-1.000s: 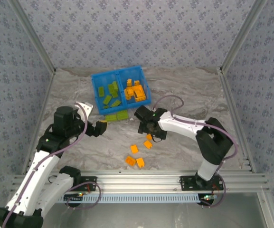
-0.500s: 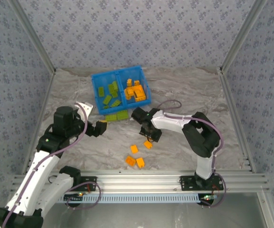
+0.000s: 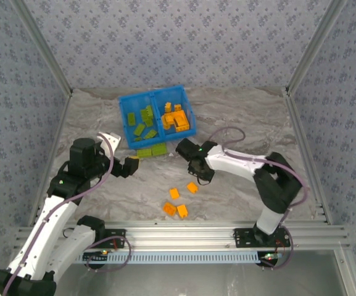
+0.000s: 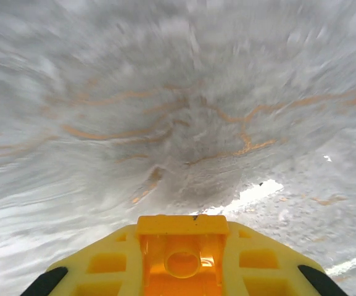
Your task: Sort the legos into containers by color
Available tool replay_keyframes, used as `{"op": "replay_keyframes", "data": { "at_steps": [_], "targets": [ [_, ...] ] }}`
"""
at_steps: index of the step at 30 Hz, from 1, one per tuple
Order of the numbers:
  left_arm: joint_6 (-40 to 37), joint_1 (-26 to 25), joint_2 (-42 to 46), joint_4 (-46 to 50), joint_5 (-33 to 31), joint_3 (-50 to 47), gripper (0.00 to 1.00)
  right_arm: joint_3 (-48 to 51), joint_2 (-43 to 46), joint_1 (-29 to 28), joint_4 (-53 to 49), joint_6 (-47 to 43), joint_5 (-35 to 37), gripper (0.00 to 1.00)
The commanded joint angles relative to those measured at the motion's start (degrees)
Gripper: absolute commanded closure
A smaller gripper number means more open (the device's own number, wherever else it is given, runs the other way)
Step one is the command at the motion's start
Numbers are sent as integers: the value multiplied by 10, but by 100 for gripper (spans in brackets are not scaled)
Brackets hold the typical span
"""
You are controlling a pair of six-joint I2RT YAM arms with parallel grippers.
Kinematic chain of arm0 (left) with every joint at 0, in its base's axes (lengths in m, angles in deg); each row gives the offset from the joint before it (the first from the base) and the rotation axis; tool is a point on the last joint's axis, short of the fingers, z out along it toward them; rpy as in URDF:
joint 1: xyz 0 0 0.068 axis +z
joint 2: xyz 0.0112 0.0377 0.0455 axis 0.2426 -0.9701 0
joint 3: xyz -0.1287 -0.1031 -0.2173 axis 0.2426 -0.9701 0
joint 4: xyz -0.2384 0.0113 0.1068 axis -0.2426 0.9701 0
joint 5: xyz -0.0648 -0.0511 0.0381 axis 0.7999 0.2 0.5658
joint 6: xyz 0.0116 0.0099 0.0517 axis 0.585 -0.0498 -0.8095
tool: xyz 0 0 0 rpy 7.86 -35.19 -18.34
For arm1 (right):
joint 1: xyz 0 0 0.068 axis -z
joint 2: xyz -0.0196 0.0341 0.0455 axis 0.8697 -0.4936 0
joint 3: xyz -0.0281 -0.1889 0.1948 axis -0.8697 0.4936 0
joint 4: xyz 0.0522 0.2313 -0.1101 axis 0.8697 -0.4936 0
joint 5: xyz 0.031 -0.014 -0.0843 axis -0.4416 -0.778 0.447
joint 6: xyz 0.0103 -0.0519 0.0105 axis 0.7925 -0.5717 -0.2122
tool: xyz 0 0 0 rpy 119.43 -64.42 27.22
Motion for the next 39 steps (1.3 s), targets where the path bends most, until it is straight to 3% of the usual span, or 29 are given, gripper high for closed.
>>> {"op": "replay_keyframes", "data": {
  "at_steps": [1, 5, 8, 11, 17, 23, 30, 35, 39],
  "targets": [
    [-8, 3, 10, 4, 0, 7, 1, -52, 89, -8, 5, -131, 109, 76],
    [-7, 4, 8, 3, 2, 8, 1, -107, 104, -7, 116, -345, 122, 72],
    [-8, 4, 9, 5, 1, 9, 1, -180, 52, 11, 153, -464, 92, 71],
    [-9, 4, 12, 5, -1, 8, 1, -287, -35, 41, 150, -521, 58, 71],
    [-11, 4, 18, 10, -11, 9, 1, -532, -248, 114, 98, -515, -68, 72],
    [-8, 4, 21, 6, -10, 6, 1, -791, -457, 147, 15, -501, -109, 71],
    [-9, 4, 12, 6, -4, 9, 1, -837, -535, 166, 88, -464, -199, 66],
    [-9, 4, 11, 6, -3, 8, 1, -863, -545, 165, 93, -450, -196, 46],
    [-9, 4, 10, 7, -3, 8, 1, -893, -530, 166, 78, -450, -189, 41]
  ]
}}
